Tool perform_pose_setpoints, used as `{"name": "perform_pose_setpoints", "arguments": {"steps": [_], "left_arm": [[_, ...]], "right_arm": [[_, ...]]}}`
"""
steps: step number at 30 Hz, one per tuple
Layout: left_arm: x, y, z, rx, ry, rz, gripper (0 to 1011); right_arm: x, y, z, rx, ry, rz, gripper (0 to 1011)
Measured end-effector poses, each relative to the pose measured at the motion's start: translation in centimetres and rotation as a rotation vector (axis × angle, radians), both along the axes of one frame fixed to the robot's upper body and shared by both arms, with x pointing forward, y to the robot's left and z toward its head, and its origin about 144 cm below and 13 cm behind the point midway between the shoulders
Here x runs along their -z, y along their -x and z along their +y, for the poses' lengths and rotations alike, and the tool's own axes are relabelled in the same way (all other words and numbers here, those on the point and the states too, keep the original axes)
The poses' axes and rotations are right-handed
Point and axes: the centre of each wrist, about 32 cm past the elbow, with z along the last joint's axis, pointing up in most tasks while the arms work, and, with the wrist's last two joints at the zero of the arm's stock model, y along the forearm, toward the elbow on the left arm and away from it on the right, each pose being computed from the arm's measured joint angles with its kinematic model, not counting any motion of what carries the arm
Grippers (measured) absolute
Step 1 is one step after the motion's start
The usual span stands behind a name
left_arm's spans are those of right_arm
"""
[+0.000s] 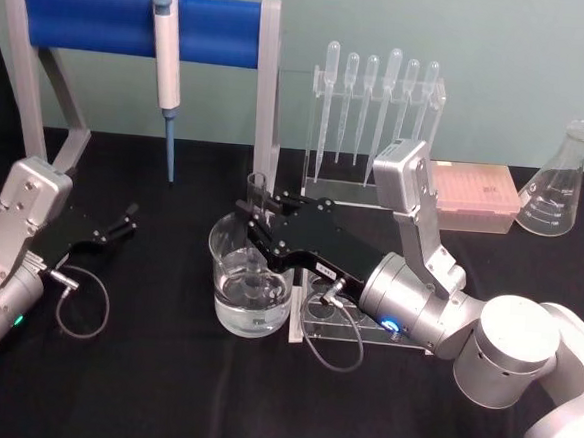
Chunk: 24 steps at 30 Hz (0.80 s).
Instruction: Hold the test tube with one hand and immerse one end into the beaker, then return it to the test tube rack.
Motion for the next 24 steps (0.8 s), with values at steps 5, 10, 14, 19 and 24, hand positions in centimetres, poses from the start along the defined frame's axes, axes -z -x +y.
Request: {"name": "perform_pose_setpoints", "arguments": {"steps": [5, 10, 14, 19, 24], "left_arm": [[0.0, 0.0, 0.0, 0.0, 0.0, 0.0, 1000], [0.0, 0.0, 0.0, 0.0, 0.0, 0.0, 1000], [0.0, 0.0, 0.0, 0.0, 0.0, 0.0, 1000], [0.0, 0.0, 0.0, 0.0, 0.0, 0.0, 1000], [0.0, 0.0, 0.0, 0.0, 0.0, 0.0, 1000]], "right_arm": [[-0.01, 0.0, 0.0, 0.0, 0.0, 0.0, 224], [-0.01, 0.0, 0.0, 0.0, 0.0, 0.0, 224], [-0.01, 0.0, 0.0, 0.001, 0.0, 0.0, 224], [-0.01, 0.0, 0.0, 0.001, 0.0, 0.0, 224], [-0.01, 0.0, 0.0, 0.001, 0.0, 0.0, 224]]}}
